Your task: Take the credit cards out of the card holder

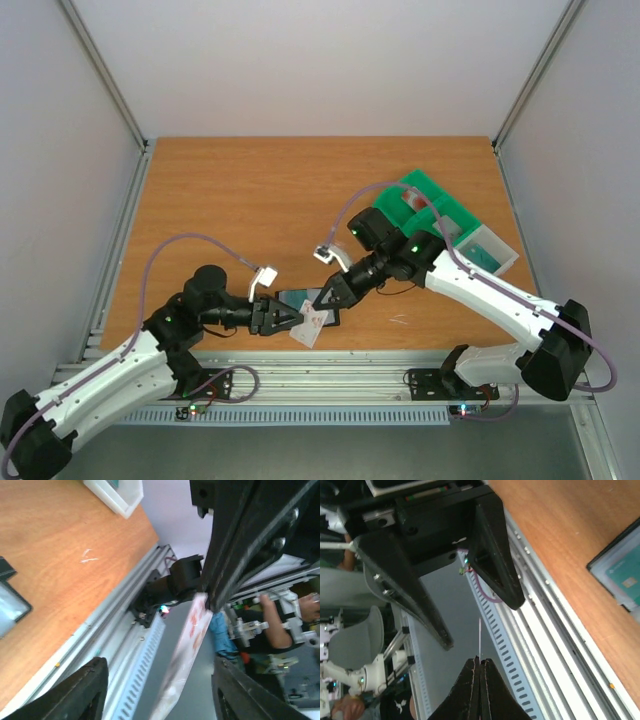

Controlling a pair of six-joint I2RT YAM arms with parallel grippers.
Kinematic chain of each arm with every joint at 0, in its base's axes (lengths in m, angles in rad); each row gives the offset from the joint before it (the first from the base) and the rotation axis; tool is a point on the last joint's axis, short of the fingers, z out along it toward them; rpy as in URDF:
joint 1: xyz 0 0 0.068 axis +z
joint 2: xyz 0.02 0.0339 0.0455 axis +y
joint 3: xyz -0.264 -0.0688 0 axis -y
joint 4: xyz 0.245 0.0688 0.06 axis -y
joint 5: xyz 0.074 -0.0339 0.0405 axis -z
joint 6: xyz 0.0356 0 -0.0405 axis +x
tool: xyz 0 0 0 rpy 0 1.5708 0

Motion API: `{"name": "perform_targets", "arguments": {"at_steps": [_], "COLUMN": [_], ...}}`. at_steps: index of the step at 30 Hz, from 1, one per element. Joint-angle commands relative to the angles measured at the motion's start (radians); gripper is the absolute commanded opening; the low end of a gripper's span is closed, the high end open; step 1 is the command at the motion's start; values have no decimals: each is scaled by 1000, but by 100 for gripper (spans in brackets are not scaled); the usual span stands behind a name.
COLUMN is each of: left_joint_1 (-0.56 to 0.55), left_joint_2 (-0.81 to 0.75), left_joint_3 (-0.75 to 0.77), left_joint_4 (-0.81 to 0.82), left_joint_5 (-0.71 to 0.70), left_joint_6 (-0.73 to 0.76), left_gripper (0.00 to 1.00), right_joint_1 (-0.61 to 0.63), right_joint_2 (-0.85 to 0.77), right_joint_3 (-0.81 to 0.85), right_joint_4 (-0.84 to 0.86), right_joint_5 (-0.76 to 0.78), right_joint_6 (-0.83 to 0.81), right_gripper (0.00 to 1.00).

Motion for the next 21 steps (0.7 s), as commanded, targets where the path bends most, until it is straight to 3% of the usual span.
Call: {"name": "perform_targets", "arguments": {"at_steps": [1,4,5,10,21], "left_joint_1": [0,0,0,0,0], "left_joint_2": [-34,-64,-71,-96,-69], "left_joint_3": [63,81,88,119,108], "left_joint_4": [-121,-190,-218,-325,-370], "left_joint_5": [-108,-197,-229,-358,-512], "left_joint_6": [43,57,61,85,108], "left_gripper": [71,97,99,99,99], "right_joint_1": [-57,-124,-146,-213,-285], "right_joint_2": [-44,-63,-67,-63,-112], "right_joint_3": [-25,-59,-71,-60,-41], "right_joint_4": [60,103,118,61,76], "right_joint_5": [18,54,60,314,706], "right_joint_6": [77,133,155,287,458], "right_gripper": [1,1,1,1,1]}}
